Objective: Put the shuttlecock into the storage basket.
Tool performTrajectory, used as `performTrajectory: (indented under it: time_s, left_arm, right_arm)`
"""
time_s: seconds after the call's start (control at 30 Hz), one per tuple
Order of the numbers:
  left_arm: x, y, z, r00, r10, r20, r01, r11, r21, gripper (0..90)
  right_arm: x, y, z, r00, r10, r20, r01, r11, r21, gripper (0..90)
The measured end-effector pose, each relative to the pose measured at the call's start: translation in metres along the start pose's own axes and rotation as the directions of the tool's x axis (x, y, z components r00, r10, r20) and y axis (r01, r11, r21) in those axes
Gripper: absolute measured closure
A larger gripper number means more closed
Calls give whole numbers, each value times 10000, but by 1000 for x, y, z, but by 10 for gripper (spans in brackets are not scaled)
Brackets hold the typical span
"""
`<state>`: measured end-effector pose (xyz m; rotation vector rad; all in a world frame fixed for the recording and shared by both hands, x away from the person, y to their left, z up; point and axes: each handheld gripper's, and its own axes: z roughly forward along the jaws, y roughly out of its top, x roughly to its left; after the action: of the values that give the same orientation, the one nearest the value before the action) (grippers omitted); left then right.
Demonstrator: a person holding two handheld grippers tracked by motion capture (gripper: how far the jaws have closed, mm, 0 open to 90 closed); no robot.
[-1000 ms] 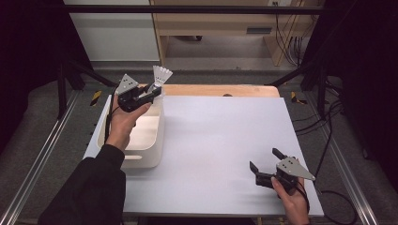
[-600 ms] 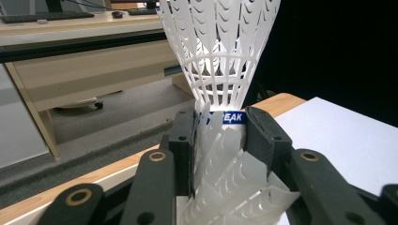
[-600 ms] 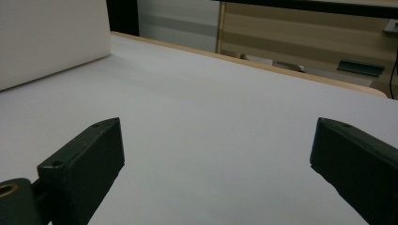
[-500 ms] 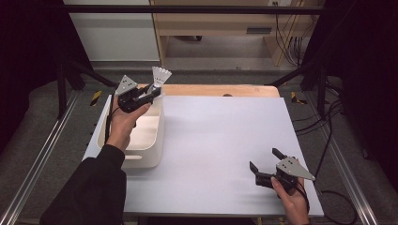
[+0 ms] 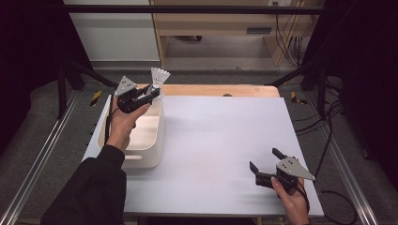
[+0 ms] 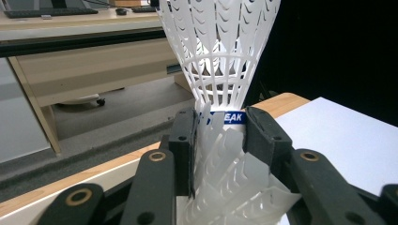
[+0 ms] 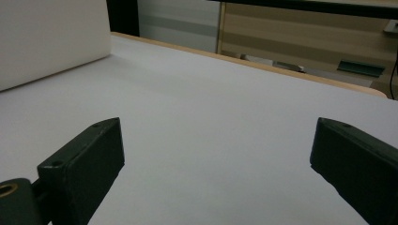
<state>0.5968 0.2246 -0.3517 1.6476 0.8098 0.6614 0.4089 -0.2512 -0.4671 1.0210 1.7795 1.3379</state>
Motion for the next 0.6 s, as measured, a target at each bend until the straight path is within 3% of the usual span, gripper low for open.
performTrajectory:
  time_s: [0.6]
  left_arm:
    - [5,-8,5,9997,-203,-122,203,9998,40,648]
  right_arm:
    - [-1,0,-1,10000,10,-16,-10,10000,-72,35]
